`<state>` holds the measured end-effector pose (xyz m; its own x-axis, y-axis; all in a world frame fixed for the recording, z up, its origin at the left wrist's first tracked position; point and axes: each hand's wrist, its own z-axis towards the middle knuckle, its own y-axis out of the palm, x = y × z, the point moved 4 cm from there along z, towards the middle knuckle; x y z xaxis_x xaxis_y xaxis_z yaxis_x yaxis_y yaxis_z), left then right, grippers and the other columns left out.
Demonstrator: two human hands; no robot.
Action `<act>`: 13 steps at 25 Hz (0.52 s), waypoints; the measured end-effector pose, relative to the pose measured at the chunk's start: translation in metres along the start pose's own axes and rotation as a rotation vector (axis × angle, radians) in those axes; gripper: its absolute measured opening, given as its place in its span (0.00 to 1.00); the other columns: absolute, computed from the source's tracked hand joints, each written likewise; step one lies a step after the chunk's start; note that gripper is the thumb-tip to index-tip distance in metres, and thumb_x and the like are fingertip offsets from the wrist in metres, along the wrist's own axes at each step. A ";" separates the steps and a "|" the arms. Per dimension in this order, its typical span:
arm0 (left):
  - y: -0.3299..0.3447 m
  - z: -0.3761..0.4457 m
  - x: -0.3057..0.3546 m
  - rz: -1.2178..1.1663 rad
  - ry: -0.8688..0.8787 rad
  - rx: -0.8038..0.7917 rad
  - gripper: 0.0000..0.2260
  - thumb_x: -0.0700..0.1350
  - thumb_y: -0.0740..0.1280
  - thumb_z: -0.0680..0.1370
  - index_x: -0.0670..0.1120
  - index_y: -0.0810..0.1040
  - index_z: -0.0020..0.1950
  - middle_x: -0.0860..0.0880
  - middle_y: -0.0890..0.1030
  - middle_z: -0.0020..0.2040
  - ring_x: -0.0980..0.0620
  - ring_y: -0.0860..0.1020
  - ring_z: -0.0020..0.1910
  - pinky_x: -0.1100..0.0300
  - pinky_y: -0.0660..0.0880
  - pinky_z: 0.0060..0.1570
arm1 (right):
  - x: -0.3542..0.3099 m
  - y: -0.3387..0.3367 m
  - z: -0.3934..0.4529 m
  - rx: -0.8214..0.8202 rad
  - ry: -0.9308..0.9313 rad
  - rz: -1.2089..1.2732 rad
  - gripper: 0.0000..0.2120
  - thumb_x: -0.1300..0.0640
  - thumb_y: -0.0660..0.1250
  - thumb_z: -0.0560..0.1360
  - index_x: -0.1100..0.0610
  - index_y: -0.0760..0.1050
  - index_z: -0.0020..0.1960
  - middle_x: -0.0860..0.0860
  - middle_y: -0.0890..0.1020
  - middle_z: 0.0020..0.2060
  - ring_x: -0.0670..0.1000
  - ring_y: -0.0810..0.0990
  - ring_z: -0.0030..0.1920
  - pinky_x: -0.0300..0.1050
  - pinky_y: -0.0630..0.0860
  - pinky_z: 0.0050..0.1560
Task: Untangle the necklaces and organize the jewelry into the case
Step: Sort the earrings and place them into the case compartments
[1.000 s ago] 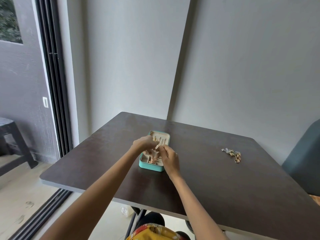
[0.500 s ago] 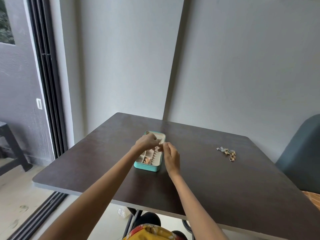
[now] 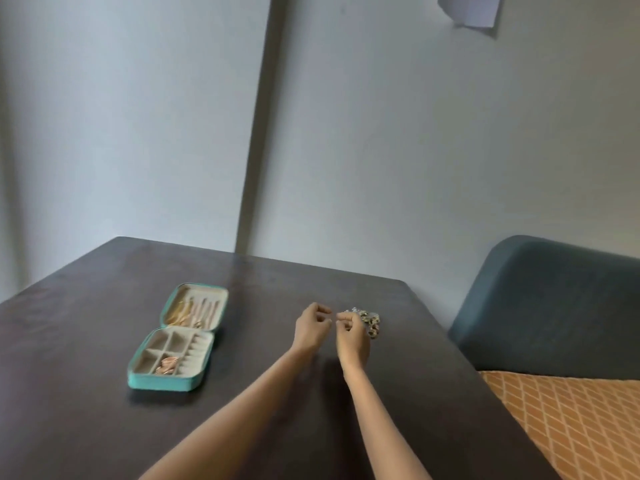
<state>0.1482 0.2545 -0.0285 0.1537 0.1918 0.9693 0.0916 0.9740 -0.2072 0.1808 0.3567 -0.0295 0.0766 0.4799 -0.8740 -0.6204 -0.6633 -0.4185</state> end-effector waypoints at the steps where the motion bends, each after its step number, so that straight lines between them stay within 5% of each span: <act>1: 0.015 0.006 0.000 0.015 0.013 -0.007 0.10 0.33 0.61 0.73 0.46 0.75 0.49 0.52 0.75 0.37 0.53 0.74 0.38 0.60 0.71 0.42 | 0.009 -0.010 0.016 0.035 0.014 -0.025 0.09 0.63 0.62 0.73 0.55 0.78 0.49 0.52 0.82 0.50 0.56 0.79 0.51 0.46 0.73 0.47; 7: 0.066 0.043 -0.014 0.287 0.138 -0.078 0.11 0.34 0.59 0.73 0.43 0.77 0.51 0.51 0.74 0.46 0.49 0.76 0.47 0.61 0.70 0.47 | 0.056 -0.038 0.067 -0.005 0.073 -0.243 0.08 0.62 0.63 0.74 0.56 0.75 0.52 0.55 0.74 0.53 0.58 0.76 0.54 0.47 0.71 0.51; 13: 0.084 0.073 -0.006 0.678 0.270 -0.144 0.13 0.48 0.62 0.77 0.54 0.73 0.62 0.49 0.70 0.56 0.46 0.77 0.51 0.57 0.70 0.44 | 0.065 -0.031 0.079 -0.058 -0.088 -0.337 0.10 0.61 0.64 0.73 0.53 0.77 0.53 0.52 0.73 0.51 0.54 0.77 0.51 0.45 0.72 0.49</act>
<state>0.0833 0.3440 -0.0423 0.4568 0.6909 0.5603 0.0157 0.6235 -0.7817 0.1431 0.4537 -0.0535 0.2001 0.7237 -0.6604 -0.5263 -0.4892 -0.6955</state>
